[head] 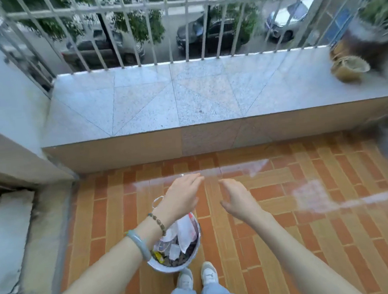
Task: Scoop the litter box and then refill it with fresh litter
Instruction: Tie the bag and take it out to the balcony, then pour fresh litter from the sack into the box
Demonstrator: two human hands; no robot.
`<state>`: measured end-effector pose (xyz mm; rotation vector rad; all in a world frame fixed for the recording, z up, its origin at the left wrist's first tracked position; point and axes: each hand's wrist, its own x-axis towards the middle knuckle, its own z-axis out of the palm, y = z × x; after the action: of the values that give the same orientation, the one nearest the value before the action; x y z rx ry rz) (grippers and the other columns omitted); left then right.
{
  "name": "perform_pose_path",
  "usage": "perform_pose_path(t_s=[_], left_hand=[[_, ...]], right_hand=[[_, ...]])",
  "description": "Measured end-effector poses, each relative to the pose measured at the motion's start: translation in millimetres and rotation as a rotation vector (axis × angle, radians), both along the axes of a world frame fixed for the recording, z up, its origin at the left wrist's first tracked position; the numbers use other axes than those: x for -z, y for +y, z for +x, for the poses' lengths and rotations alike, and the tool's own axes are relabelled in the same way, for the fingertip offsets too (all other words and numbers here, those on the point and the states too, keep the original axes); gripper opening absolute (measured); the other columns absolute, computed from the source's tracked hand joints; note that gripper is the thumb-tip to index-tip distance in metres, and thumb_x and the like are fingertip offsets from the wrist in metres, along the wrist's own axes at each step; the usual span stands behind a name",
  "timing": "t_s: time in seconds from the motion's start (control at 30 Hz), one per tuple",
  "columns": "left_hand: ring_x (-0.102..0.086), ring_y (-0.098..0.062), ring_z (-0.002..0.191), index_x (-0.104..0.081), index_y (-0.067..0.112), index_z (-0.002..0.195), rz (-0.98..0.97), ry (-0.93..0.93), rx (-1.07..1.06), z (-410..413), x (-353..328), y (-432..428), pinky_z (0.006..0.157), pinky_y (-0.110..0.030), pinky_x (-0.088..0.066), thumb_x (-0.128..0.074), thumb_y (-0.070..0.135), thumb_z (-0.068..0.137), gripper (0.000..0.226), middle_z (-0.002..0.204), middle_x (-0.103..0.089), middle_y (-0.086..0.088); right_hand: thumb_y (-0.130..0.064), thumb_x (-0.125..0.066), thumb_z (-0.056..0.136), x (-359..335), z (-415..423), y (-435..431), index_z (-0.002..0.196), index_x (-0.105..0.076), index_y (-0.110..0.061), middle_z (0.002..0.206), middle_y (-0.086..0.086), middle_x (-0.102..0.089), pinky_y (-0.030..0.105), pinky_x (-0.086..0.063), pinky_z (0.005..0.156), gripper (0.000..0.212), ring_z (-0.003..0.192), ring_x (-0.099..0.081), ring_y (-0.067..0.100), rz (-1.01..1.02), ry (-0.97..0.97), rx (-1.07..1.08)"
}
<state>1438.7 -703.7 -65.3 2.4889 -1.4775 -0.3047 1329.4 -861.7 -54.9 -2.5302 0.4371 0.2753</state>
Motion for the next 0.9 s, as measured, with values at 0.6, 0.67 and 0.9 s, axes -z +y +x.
perform_pose_path(t_s=[0.6,0.67,0.9], left_hand=[[-0.057,-0.022,0.118,-0.057,0.012,0.126,-0.447,-0.448,0.612,-126.1,-190.9,-130.3,0.096,-0.039,-0.046,-0.084,0.031,0.052,0.081,0.130,-0.058,-0.006],[-0.056,-0.021,0.118,-0.057,0.013,0.127,-0.451,-0.450,0.685,-157.0,-191.1,-135.2,0.098,-0.039,-0.044,-0.083,0.035,0.053,0.081,0.130,-0.058,-0.005],[-0.056,-0.025,0.118,-0.056,0.005,0.126,-0.547,-0.402,1.013,-281.6,-190.7,-122.9,0.097,-0.042,-0.044,-0.084,0.033,0.054,0.082,0.129,-0.058,-0.011]], right_hand=[[-0.026,-0.087,0.056,-198.9,-202.7,-17.9,0.125,-0.057,-0.006,0.121,0.016,-0.062,0.043,-0.048,0.092,0.078,0.110,-0.061,0.030,-0.747,-0.186,0.732],[-0.026,-0.078,0.070,-203.7,-230.0,2.6,0.135,-0.046,-0.009,0.135,0.016,-0.051,0.042,-0.037,0.104,0.075,0.123,-0.050,0.030,-0.756,-0.136,0.839],[-0.028,-0.052,0.092,-209.0,-346.5,90.0,0.149,-0.010,-0.015,0.156,0.006,-0.015,0.034,-0.013,0.115,0.072,0.142,-0.017,0.022,-0.706,-0.016,1.225]])
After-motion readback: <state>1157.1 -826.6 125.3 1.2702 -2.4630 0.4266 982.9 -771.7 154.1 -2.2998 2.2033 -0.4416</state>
